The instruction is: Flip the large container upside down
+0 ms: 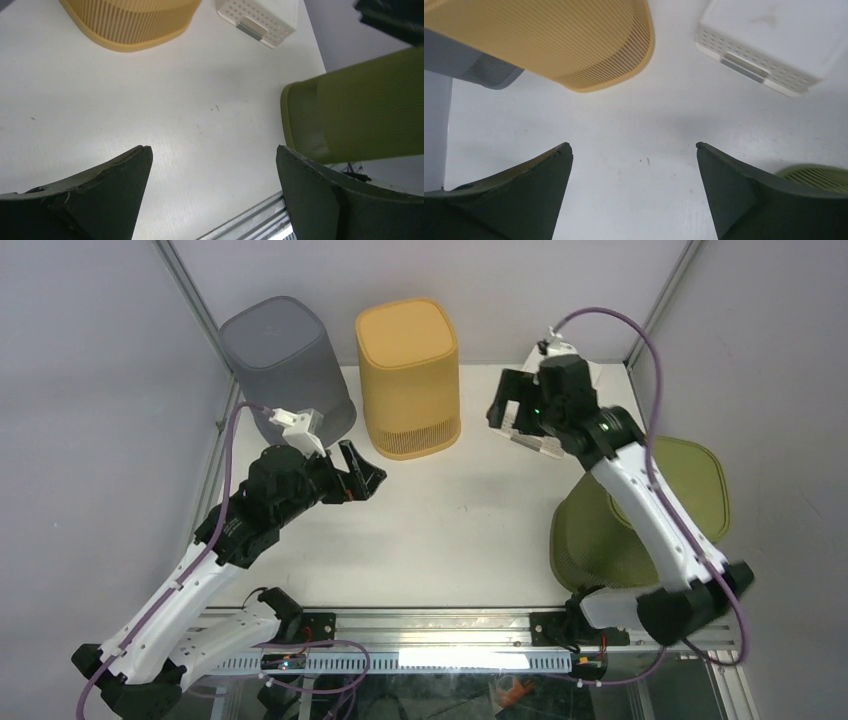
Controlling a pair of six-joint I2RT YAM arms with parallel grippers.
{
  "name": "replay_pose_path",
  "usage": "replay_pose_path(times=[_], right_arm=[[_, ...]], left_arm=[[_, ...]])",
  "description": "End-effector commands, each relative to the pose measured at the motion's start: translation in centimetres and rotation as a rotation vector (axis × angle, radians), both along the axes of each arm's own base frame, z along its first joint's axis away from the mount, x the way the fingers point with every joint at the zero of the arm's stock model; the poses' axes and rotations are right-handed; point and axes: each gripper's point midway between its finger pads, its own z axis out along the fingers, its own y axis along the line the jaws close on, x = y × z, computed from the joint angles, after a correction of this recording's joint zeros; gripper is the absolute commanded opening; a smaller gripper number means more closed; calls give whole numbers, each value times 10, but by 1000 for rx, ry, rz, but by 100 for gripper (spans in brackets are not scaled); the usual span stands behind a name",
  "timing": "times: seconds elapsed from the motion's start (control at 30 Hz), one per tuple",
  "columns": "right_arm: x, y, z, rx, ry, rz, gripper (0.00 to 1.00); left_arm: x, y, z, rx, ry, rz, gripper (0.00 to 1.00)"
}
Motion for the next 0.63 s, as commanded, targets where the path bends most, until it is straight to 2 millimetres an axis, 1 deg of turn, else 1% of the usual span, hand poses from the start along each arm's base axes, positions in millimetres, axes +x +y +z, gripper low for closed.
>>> replay_pose_path(times=[0.0,0.07,0.13,0.23,0.33,0.6], right_arm=[[-51,-42,14,-77,-78,-7,99],[-70,-46,8,-64,-50,10,99],[-84,-51,5,-55,-27,12,99],[-94,-54,6,-39,-14,-1,100],[-96,-51,8,-11,-14,-1,100],[-88,-47,15,-3,-50,11,99]], left_arm=[[18,14,29,-7,-33,137,99],[24,17,25,20,-11,172,99],[29,19,22,34,0,198,99],[32,21,15,42,16,224,99],[32,20,13,38,25,228,99],[29,21,10,33,28,226,99]])
